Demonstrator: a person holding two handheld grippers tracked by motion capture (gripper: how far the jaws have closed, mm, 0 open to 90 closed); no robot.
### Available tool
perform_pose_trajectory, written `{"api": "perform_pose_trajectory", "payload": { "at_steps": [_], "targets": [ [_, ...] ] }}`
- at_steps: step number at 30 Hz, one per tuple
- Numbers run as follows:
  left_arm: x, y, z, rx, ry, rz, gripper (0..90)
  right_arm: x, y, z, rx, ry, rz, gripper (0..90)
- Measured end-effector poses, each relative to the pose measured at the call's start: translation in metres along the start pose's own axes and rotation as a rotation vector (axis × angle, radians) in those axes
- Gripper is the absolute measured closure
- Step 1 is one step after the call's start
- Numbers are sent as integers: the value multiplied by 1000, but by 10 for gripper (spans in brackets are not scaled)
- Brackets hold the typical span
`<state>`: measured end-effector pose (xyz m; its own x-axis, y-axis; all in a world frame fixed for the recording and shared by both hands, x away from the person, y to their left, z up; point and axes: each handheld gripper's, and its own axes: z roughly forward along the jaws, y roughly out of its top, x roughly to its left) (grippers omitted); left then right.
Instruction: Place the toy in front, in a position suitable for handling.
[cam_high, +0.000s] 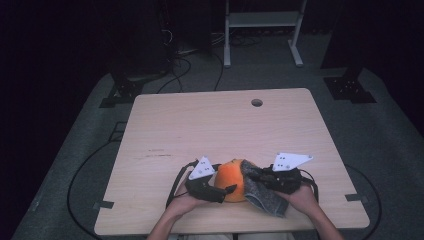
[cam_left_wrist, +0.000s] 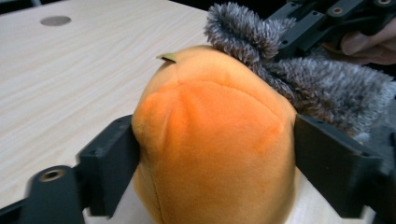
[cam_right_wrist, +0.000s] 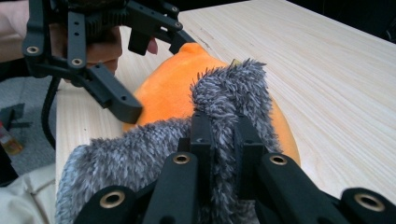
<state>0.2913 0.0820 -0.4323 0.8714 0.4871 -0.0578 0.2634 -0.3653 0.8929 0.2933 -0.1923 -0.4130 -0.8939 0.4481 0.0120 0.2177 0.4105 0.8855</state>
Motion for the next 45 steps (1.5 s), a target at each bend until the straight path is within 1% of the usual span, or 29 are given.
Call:
{"api": "perform_pose_trajectory", "payload": {
  "at_steps": [2,3,4,5,7,8,10,11,13,15,17,19,20,22,23,24,25,27,28,30,31,32,33,34,36,39,41,43,45],
  "targets": [
    [-6,-1,1,2,22,46,261,1,3,-2,8,-9,-10,807],
    [-9,0,2,2,28,85,279,2,5,-3,-2,-9,-6,807],
    [-12,1,2,5,32,106,285,5,11,-5,-32,13,-3,807],
    [-17,2,4,5,38,145,288,9,15,-5,-51,29,-12,807],
    [-24,3,4,26,51,215,294,21,25,2,-35,40,-68,807],
    [-24,2,3,32,54,229,298,26,27,6,-18,37,-93,806],
    [-21,-2,0,25,40,224,314,23,25,7,-16,54,-79,807],
    [-19,-4,-2,24,37,207,315,20,22,6,-20,57,-66,807],
    [-16,-5,-4,25,24,187,308,8,14,1,-15,31,-28,807],
    [-14,-3,-4,15,-1,150,257,-1,5,-3,-6,21,6,806],
    [-14,2,-3,-3,-10,101,189,-3,0,-5,-11,15,23,807],
    [-14,4,-2,-25,-6,73,182,0,0,-6,-7,9,13,807],
    [-14,3,-2,-25,3,77,216,0,0,-5,-8,7,7,807],
    [-17,1,-1,-12,44,123,275,0,2,-4,-2,10,7,806],
    [-19,-1,1,2,58,163,295,-1,3,-4,-6,14,7,803],
    [-20,-1,1,11,62,193,313,0,6,-5,-13,14,20,802],
    [-22,-1,1,17,65,217,321,2,9,-5,-20,19,13,803],
    [-25,-1,2,19,64,245,327,8,15,-4,-30,22,-13,804],
    [-26,-2,1,20,60,251,327,12,18,-2,-34,38,-21,804],
    [-25,-1,-1,20,48,234,292,14,20,3,-22,52,-30,806],
    [-22,1,-3,8,21,182,250,14,19,5,-21,55,-25,806],
    [-19,2,-4,-1,8,144,188,14,17,7,-25,63,-15,806],
    [-17,4,-5,-36,7,91,164,14,16,8,-26,63,-13,806],
    [-16,4,-5,-38,13,84,160,14,15,8,-33,61,-12,806],
    [-17,3,-2,-12,35,110,228,13,15,8,-37,52,-10,805],
    [-15,-1,-4,-3,32,134,300,4,8,4,-52,56,23,806],
    [-13,-3,-6,1,17,124,315,-2,2,0,-49,42,50,806],
    [-13,-4,-6,-20,0,97,293,-7,-5,-5,-45,27,69,806],
    [-17,-1,-1,-12,4,76,172,-6,-5,-5,-43,21,71,806]
  ]
}}
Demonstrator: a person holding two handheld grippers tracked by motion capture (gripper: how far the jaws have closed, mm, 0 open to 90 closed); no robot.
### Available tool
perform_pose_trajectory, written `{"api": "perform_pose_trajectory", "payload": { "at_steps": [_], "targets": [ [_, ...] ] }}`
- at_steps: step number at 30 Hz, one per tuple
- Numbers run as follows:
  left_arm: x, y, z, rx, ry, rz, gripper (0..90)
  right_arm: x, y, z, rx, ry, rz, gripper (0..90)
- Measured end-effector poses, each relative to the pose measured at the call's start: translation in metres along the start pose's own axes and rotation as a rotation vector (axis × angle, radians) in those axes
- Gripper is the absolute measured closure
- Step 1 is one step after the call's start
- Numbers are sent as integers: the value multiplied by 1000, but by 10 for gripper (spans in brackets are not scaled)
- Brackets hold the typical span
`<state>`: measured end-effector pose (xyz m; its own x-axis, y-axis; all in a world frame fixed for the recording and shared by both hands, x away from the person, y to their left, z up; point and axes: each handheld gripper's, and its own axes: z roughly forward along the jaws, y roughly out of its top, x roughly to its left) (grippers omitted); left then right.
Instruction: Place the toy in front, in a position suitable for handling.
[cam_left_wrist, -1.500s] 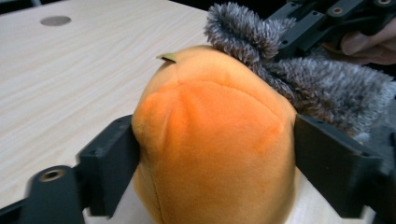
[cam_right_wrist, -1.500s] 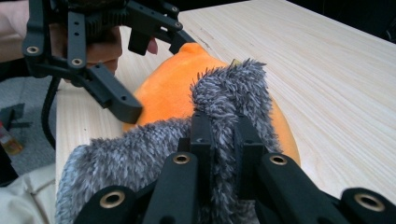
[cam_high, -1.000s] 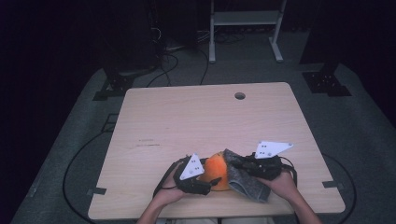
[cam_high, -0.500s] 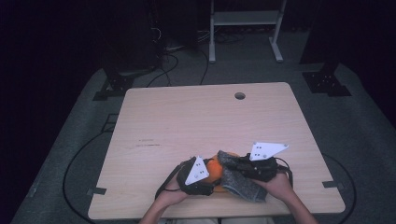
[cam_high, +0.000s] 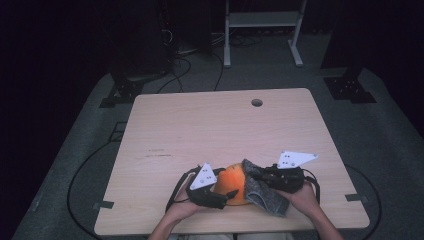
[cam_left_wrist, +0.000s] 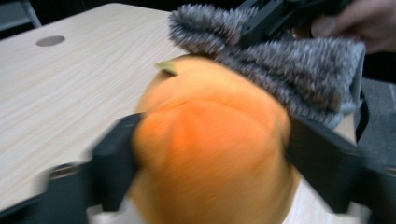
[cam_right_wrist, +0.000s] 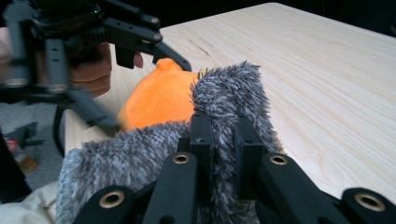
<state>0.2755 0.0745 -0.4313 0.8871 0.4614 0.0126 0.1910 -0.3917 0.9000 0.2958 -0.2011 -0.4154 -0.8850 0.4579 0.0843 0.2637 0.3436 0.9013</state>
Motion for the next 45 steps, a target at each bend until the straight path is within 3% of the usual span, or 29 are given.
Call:
{"api": "perform_pose_trajectory", "payload": {
  "at_steps": [1,2,4,10,13,16,20,26,28,31,33,35,38,40,42,44,45],
  "targets": [
    [-3,3,3,27,37,24,128,3,2,1,0,-8,-20,806],
    [-3,3,4,39,46,40,128,7,4,4,-1,-3,-34,806],
    [1,0,1,27,36,37,177,10,6,5,6,-14,-54,806],
    [8,-9,-7,42,22,57,271,1,0,5,8,3,-7,806],
    [9,-8,-7,31,8,37,255,-2,-2,3,16,-12,7,806],
    [9,0,-1,19,22,-8,155,3,-1,5,0,-29,0,806],
    [12,-6,-6,23,18,11,226,7,4,8,-6,-18,-18,806],
    [21,-12,-14,58,2,2,275,-4,-4,6,5,-46,43,806],
    [19,-9,-13,48,-14,-12,263,-7,-7,6,6,-31,65,806],
    [16,2,-9,39,2,-41,157,1,-5,6,-3,-54,19,806],
    [17,0,-8,46,10,-33,171,6,-2,7,-12,-55,-15,806],
    [19,-6,-12,39,5,-21,227,7,-2,8,-20,-35,-15,806],
    [21,-11,-17,51,12,-1,257,1,-7,9,-10,-27,30,806],
    [22,-11,-16,47,10,-15,256,-3,-11,10,15,-76,52,806],
    [22,-12,-16,45,6,-8,255,-10,-16,9,41,-95,97,806],
    [23,-14,-18,40,1,-1,252,-16,-19,6,81,-148,111,806],
    [23,-15,-19,37,-4,-4,250,-18,-21,4,81,-146,124,806]
  ]
}}
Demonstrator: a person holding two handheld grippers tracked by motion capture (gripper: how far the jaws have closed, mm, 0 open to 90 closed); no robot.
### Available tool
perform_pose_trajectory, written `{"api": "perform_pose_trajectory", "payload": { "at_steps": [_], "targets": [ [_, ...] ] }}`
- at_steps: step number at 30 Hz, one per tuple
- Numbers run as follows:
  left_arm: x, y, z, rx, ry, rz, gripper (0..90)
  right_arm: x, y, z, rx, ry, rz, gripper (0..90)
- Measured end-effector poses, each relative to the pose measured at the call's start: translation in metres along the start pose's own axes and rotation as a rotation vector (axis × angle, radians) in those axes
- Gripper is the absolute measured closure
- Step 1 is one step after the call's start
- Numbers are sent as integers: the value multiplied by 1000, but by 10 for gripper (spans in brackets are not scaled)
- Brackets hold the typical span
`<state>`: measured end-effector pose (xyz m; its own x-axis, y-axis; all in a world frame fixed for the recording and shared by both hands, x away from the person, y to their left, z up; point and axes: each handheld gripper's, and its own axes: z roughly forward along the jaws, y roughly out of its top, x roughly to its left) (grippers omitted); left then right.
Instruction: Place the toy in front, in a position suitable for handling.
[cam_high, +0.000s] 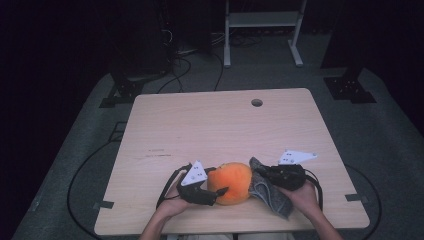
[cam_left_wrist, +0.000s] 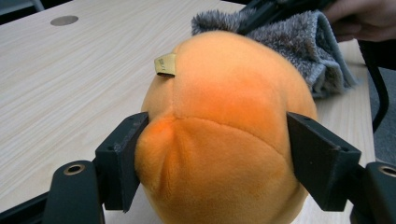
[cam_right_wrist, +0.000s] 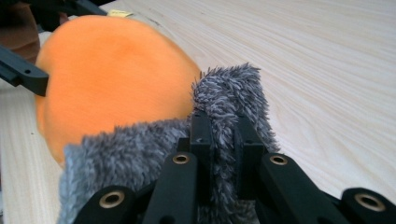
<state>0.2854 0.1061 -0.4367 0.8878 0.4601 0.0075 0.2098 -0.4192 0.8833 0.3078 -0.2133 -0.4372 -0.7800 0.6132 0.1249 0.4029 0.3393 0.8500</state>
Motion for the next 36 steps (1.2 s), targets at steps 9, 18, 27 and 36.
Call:
{"api": "perform_pose_trajectory", "payload": {
  "at_steps": [9,18,27,36],
  "targets": [
    [2,-4,-2,-12,-28,1,232,5,4,-2,-106,202,-17,804],
    [6,-7,-3,-6,-35,-31,225,-4,-2,-8,-71,154,24,800],
    [8,-9,-3,-6,-49,-38,218,-7,-3,-8,-37,157,25,800],
    [7,-10,-3,-9,-53,-46,216,-3,0,-11,-47,203,-9,796]
  ]
}}
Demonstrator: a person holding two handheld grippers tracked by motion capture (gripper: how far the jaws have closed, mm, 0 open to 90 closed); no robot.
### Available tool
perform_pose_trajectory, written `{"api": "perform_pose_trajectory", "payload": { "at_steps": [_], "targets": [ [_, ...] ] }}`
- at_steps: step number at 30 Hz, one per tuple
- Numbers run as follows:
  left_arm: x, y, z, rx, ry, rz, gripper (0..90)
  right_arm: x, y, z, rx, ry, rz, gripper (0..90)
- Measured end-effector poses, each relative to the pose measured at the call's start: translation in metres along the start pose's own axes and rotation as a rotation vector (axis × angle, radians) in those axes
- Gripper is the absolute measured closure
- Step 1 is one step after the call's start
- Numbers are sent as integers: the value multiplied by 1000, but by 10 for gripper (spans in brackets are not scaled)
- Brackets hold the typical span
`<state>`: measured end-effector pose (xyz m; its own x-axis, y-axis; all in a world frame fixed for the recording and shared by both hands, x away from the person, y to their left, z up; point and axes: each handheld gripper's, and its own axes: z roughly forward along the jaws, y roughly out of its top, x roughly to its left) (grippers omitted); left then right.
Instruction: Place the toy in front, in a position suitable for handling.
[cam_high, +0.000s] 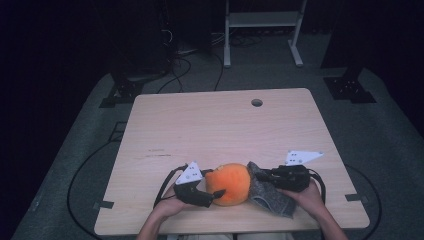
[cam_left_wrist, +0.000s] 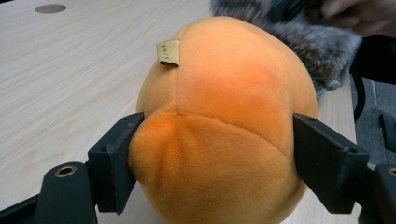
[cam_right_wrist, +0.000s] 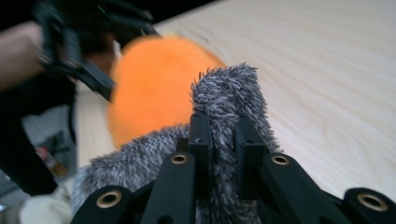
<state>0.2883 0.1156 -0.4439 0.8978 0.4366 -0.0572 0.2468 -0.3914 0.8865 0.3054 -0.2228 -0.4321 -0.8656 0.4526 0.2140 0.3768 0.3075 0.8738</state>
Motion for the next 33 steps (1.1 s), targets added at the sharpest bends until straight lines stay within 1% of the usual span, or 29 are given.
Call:
{"api": "perform_pose_trajectory", "payload": {
  "at_steps": [1,2,4,5,7,9,10,11,12,13,14,15,16,17,18,19,20,21,22,24,25,26,27,28,29,30,31,32,33],
  "targets": [
    [0,0,0,-1,0,3,217,-1,-1,3,18,-12,0,796],
    [-1,0,1,-2,2,1,216,-2,-2,6,47,-34,1,796],
    [-1,1,2,-6,1,3,214,0,0,4,58,-63,-14,796],
    [-2,1,3,-3,3,8,214,1,1,3,55,-63,-19,796],
    [-5,2,6,-9,6,22,214,4,6,-3,17,-46,-23,798],
    [-9,3,8,-8,4,43,215,9,14,-6,-38,-4,-31,798],
    [-10,4,9,-11,1,47,218,14,21,-6,-68,34,-35,798],
    [-12,5,11,-12,-6,55,220,18,25,-4,-79,53,-51,797],
    [-14,5,11,-14,-11,66,222,26,30,0,-69,58,-85,797],
    [-15,5,10,-14,-17,72,222,31,33,3,-55,52,-110,797],
    [-16,5,10,-17,-25,73,221,34,34,9,-40,63,-123,797],
    [-15,6,8,-19,-40,71,217,36,34,12,-20,60,-128,798],
    [-15,7,7,-20,-46,61,205,36,31,16,10,46,-149,798],
    [-12,9,6,-25,-52,37,188,36,29,18,14,46,-150,798],
    [-10,10,6,-39,-53,3,163,35,27,18,7,61,-129,798],
    [-6,10,7,-40,-54,-50,154,34,26,16,8,65,-123,798],
    [-4,10,10,-35,-60,-79,154,33,25,14,9,56,-123,798],
    [-4,9,12,-33,-71,-95,170,32,25,12,7,54,-121,798],
    [-6,8,14,-38,-62,-92,228,32,25,12,9,52,-115,799],
    [-14,13,14,-51,3,-45,329,31,24,11,13,36,-119,798],
    [-16,16,13,-61,28,-16,367,31,24,9,8,25,-114,798],
    [-18,18,13,-70,48,-1,381,30,25,7,1,15,-117,798],
    [-21,20,14,-91,79,36,387,30,25,5,-3,7,-116,799],
    [-23,21,14,-101,101,67,388,30,25,2,-6,-6,-119,800],
    [-26,21,16,-111,134,126,388,31,26,1,-12,-13,-122,801],
    [-28,21,18,-107,151,157,386,31,27,-1,-26,-16,-124,801],
    [-29,20,21,-100,129,184,382,33,28,-1,-32,-20,-131,801],
    [-30,19,22,-101,118,197,358,35,31,0,-34,-43,-157,801],
    [-31,19,21,-100,115,195,321,36,32,2,-30,-46,-164,801]
  ]
}}
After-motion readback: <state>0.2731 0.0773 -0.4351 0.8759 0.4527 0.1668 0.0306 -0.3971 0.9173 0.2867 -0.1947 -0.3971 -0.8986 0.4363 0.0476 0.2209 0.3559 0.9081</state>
